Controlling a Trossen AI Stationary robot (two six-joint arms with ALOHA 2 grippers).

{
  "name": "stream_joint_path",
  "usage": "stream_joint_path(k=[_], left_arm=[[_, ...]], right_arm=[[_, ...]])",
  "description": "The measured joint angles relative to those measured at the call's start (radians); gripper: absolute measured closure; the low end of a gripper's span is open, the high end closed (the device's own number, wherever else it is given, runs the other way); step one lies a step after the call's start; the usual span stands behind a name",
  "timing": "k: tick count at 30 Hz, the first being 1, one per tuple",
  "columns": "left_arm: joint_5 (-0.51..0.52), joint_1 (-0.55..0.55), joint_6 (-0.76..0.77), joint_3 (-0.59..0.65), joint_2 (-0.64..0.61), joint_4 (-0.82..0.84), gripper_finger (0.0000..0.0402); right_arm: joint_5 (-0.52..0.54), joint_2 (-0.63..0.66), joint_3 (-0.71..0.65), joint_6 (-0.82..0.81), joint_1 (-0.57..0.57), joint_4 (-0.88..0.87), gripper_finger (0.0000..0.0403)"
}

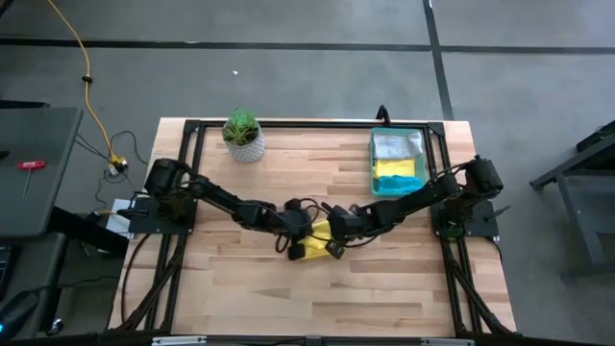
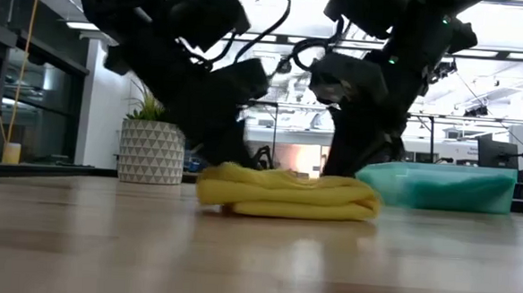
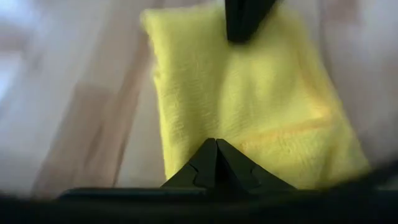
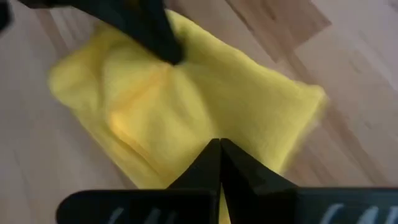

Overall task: Fold microfiber towels
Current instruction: Fold the yellow microfiber cloth

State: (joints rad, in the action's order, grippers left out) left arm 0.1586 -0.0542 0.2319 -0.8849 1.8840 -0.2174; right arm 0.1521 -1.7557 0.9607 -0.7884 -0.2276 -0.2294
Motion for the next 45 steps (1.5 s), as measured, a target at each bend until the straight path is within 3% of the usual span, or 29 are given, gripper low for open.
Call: stream_joint_path(k=[12, 19, 23, 26, 31, 33, 38, 45], left_arm=[[-0.112, -0.039, -0.018, 0.001, -0.124, 0.093, 0.0401], [-0.341, -0.083, -0.060, 0.000, -0.169, 0.080, 0.0401], [-0.376, -0.095, -0.046, 0.001, -0.169, 0.101, 0.0401], [-0.325, -0.089, -0.052, 0.003, -0.202, 0.132, 0.0401], [0.023, -0.089, -0.099, 0.001, -0.291, 0.168, 0.0401], [0.118, -0.080, -0.105, 0.000, -0.291, 0.161, 0.0401], [0.057, -0.051, -0.027, 0.002, -0.213, 0.135, 0.0401], [0.033, -0.106, 0.112, 0.001, -0.055, -0.052, 0.0401]], right_arm=[[0.035, 0.011, 0.001, 0.002, 0.012, -0.033, 0.0403], [0.039, 0.010, -0.001, -0.042, 0.035, -0.044, 0.0403], [0.038, 0.010, -0.001, -0.043, 0.049, -0.044, 0.0403], [0.030, 0.010, -0.001, -0.042, 0.052, -0.041, 0.0403], [0.022, 0.010, -0.001, -0.045, 0.051, -0.033, 0.0403], [0.022, 0.010, -0.001, -0.044, 0.051, -0.029, 0.0403], [0.023, 0.010, -0.001, -0.042, 0.051, -0.022, 0.0403], [0.031, 0.010, -0.001, -0.042, 0.051, -0.014, 0.0403]])
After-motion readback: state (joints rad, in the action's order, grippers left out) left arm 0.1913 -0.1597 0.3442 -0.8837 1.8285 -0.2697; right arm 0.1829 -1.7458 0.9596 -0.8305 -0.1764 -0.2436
